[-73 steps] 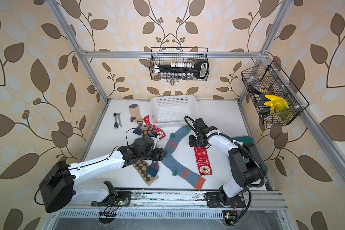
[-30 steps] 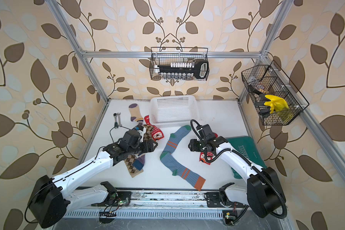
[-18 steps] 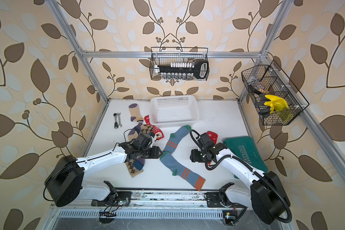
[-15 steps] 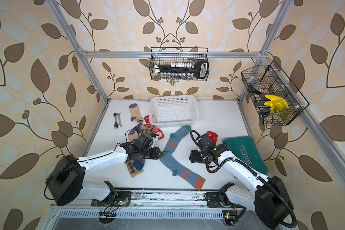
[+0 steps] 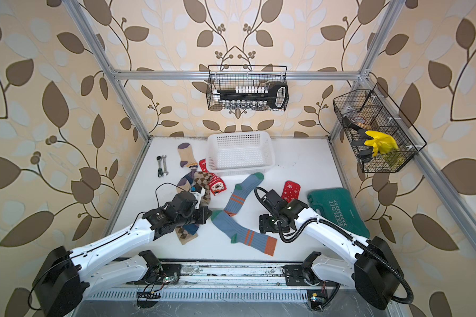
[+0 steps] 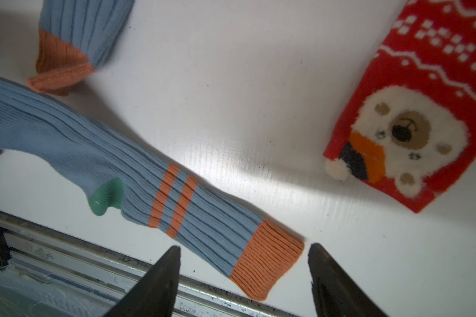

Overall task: Place the socks together as a pair
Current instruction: Adjust the sock at the center of the board.

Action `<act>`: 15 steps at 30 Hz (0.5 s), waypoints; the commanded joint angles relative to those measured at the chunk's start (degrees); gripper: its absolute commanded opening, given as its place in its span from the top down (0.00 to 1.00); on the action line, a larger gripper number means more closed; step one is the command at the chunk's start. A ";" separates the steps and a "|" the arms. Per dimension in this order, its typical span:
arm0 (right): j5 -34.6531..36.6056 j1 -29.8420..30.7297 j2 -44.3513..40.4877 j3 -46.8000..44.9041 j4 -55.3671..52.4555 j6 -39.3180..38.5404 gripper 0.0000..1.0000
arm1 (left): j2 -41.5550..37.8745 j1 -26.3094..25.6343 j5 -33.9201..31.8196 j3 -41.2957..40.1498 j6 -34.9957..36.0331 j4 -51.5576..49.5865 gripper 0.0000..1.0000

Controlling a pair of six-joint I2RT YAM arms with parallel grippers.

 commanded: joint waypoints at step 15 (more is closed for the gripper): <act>-1.61 3.90 11.58 -5.34 9.42 8.55 0.51 | 0.01 0.59 1.69 -4.26 0.77 -2.54 0.15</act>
